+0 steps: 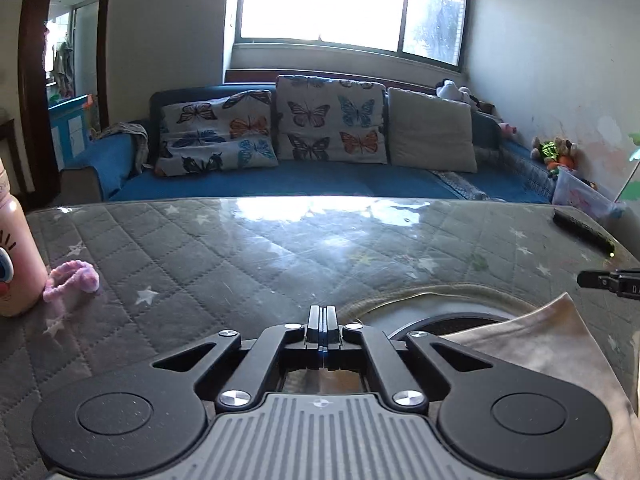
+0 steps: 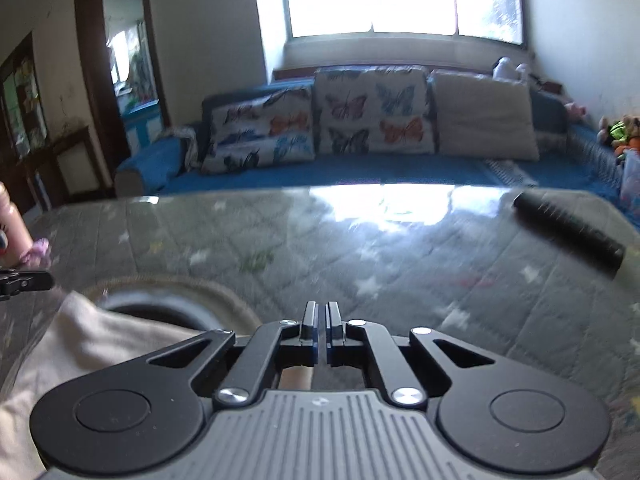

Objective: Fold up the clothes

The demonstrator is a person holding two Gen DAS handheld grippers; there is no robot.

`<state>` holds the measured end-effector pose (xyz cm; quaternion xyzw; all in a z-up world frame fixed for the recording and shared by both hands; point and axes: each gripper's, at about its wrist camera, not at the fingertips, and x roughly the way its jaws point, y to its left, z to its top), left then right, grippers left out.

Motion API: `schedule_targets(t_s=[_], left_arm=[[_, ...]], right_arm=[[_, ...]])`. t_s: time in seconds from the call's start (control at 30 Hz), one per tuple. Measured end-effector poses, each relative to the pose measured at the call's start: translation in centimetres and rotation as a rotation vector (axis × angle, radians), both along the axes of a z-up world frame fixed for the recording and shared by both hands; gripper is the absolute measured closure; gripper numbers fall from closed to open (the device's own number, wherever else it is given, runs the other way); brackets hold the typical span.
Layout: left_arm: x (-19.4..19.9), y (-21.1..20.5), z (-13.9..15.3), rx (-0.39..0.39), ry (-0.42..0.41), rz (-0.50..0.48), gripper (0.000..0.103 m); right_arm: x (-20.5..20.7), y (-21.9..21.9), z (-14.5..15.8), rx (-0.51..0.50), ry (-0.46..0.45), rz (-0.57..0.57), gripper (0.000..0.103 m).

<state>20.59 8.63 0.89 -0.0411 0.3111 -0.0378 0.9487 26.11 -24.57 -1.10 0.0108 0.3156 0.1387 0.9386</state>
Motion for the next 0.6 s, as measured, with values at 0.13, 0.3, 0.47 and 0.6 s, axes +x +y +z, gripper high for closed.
schedule_targets(t_s=[0.13, 0.3, 0.47, 0.6], left_arm=[[0.5, 0.6, -0.7, -0.051, 0.062, -0.023, 0.101], [0.9, 0.0, -1.5, -0.048, 0.096, -0.035, 0.079], [1.3, -0.2, -2.2, -0.067, 0.109, -0.04, 0.094], [0.4, -0.3, -1.4, -0.039, 0.046, -0.032, 0.103]], right_arm=[[0.6, -0.1, -0.7, 0.015, 0.05, 0.015, 0.094], [0.6, 0.2, -1.5, 0.014, 0.082, 0.028, 0.072], [0.9, 0.5, -2.3, 0.023, 0.116, 0.048, 0.085], [0.4, 0.8, -2.0, 0.009, 0.088, 0.055, 0.097]])
